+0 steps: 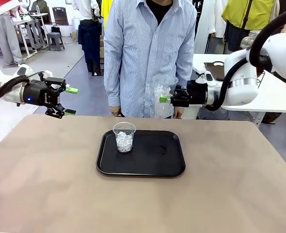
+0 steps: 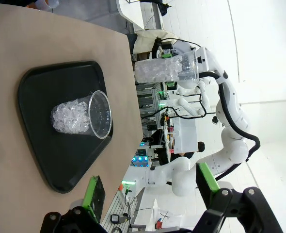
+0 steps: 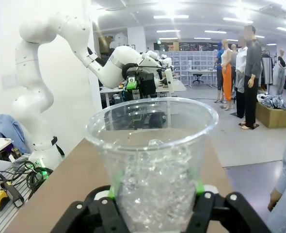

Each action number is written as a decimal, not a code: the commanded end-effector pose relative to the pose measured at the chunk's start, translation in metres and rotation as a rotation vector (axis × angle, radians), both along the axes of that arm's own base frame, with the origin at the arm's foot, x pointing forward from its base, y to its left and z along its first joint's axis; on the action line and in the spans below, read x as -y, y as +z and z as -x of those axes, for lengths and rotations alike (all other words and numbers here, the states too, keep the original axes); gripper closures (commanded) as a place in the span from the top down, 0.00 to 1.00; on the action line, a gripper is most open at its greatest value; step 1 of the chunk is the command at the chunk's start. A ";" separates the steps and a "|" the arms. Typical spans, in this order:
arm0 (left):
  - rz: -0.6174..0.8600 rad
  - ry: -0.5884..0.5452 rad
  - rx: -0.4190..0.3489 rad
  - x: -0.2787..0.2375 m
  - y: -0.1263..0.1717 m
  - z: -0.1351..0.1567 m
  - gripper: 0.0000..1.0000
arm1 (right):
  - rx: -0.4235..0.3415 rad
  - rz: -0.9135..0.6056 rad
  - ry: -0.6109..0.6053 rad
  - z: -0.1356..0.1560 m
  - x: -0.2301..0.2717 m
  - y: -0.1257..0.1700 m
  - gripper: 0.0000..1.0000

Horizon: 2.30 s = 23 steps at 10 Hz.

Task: Pour the drink into the iced cup.
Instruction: Pick up the iced cup indicated by the human and present it to them, then open the gripper to release the iced cup you were holding.

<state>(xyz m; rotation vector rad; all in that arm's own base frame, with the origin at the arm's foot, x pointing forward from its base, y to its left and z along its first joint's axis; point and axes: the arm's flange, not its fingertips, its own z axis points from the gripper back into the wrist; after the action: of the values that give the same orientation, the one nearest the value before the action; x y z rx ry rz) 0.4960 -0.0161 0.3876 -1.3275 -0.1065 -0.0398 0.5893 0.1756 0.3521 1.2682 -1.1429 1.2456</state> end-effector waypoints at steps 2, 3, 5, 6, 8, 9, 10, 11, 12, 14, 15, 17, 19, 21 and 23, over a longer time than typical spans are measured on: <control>0.010 0.009 0.002 0.000 0.001 0.000 1.00 | 0.000 0.000 0.000 0.000 0.000 0.000 0.65; 0.010 0.009 0.002 0.000 0.001 0.000 1.00 | 0.000 0.000 0.000 0.000 0.000 0.000 0.65; 0.010 0.009 0.002 0.000 0.001 0.000 1.00 | 0.000 0.000 0.000 0.000 0.000 0.000 0.65; 0.010 0.009 0.002 0.000 0.001 0.000 1.00 | 0.000 0.000 0.000 0.000 0.000 0.000 0.65; 0.010 0.009 0.002 0.000 0.001 0.000 1.00 | 0.000 0.000 0.000 0.000 0.000 0.000 0.65; 0.010 0.009 0.002 0.000 0.001 0.000 1.00 | 0.000 0.000 0.000 0.000 0.000 0.000 0.65; 0.010 0.009 0.002 0.000 0.001 0.000 1.00 | 0.000 0.000 0.000 0.000 0.000 0.000 0.65; 0.010 0.009 0.002 0.000 0.001 0.000 1.00 | 0.000 0.000 0.000 0.000 0.000 0.000 0.65; 0.010 0.009 0.002 0.000 0.001 0.000 1.00 | 0.000 0.000 0.000 0.000 0.000 0.000 0.65; 0.010 0.009 0.002 0.000 0.001 0.000 1.00 | 0.000 0.000 0.000 0.000 0.000 0.000 0.65; 0.010 0.009 0.002 0.000 0.001 0.000 1.00 | 0.000 0.000 0.000 0.000 0.000 0.000 0.65; 0.010 0.009 0.002 0.000 0.001 0.000 1.00 | 0.000 0.000 0.000 0.000 0.000 0.000 0.65; 0.010 0.009 0.002 0.000 0.001 0.000 1.00 | 0.000 0.000 0.000 0.000 0.000 0.000 0.65; 0.010 0.009 0.002 0.000 0.001 0.000 1.00 | 0.000 0.000 0.000 0.000 0.000 0.000 0.65; 0.010 0.009 0.002 0.000 0.001 0.000 1.00 | 0.000 0.000 0.000 0.000 0.000 0.000 0.65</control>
<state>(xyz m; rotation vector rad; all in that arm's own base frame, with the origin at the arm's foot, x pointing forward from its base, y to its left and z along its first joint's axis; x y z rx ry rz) 0.4960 -0.0160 0.3876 -1.3275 -0.1066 -0.0397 0.5912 0.1737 0.3469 1.2581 -1.1150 1.2556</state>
